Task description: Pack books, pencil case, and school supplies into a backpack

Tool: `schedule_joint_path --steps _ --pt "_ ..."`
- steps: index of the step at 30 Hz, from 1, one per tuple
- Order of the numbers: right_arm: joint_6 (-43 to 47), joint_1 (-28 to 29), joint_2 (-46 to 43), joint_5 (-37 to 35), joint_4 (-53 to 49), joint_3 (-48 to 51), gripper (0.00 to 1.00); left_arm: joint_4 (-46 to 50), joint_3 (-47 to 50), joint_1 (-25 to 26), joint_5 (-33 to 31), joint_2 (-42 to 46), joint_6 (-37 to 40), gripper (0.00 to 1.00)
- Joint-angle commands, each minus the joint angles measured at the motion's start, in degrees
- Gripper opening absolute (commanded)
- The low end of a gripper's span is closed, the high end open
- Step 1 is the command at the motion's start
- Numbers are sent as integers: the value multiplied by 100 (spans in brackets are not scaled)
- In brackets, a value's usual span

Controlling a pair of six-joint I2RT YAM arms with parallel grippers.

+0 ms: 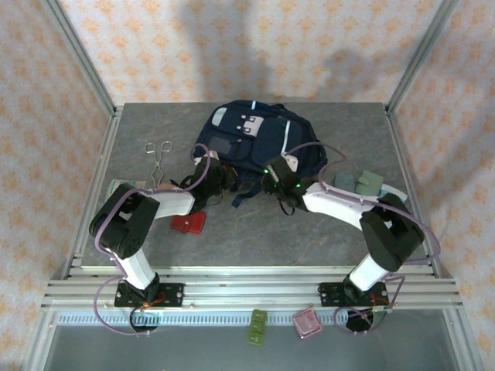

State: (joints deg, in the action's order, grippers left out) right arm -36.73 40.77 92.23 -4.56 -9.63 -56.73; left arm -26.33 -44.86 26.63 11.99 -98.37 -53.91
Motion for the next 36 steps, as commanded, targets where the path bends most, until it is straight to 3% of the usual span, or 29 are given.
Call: schedule_joint_path --steps 1,13,26,36 --pt "107 88 243 -562 -382 -232 36 -100 -219 64 14 81 154 0" --pt "142 59 657 -511 579 5 33 -92 -293 77 58 80 140 0" --pt "707 -458 -944 1220 2206 1892 44 -6 -323 50 40 116 190 0" --pt "1119 -874 -730 2250 3394 2200 48 84 -480 46 129 149 155 0"
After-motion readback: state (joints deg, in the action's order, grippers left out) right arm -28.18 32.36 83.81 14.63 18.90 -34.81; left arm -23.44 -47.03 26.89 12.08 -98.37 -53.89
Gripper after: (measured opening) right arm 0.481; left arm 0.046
